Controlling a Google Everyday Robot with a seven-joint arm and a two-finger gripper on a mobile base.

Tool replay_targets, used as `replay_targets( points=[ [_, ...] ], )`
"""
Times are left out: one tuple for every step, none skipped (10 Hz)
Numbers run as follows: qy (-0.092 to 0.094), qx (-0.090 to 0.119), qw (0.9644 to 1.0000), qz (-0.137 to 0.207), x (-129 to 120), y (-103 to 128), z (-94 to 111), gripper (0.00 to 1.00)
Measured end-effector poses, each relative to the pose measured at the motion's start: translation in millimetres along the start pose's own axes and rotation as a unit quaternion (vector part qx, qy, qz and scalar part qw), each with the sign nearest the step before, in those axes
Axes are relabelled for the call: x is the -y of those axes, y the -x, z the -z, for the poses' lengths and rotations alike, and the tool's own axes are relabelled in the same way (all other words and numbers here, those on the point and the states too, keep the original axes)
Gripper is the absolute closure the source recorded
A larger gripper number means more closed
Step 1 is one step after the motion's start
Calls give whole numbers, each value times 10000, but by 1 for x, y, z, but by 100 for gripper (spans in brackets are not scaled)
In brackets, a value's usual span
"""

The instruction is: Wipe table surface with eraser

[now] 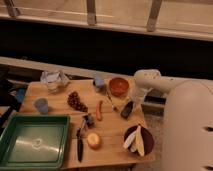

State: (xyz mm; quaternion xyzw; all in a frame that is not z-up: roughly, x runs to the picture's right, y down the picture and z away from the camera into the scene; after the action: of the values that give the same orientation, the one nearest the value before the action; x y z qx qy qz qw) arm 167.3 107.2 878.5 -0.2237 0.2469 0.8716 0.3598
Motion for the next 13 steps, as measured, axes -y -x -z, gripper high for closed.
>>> replay_targets(
  points=[
    [93,-98,9999,21,8,-12,1,100],
    [149,-182,9997,72,13,-25,0,100],
    [172,-249,9995,135,12,-35,-1,100],
    [101,-265,9993,227,11,-43,-2,100],
    [-72,-244,9994,244,10,-46,-1,100],
    [-204,-212,9993,208,11,-46,2,100],
    [-283,-126,9995,117,20,-37,7,100],
    [-317,-42,9995,-6,26,-23,12,100],
    [-284,-3,9995,-136,26,-9,13,100],
    [-248,24,9994,-253,29,3,15,100],
    [-156,46,9989,-429,36,19,17,100],
    [-57,37,9988,-479,34,25,17,100],
    [54,40,9988,-475,27,27,16,100]
  ],
)
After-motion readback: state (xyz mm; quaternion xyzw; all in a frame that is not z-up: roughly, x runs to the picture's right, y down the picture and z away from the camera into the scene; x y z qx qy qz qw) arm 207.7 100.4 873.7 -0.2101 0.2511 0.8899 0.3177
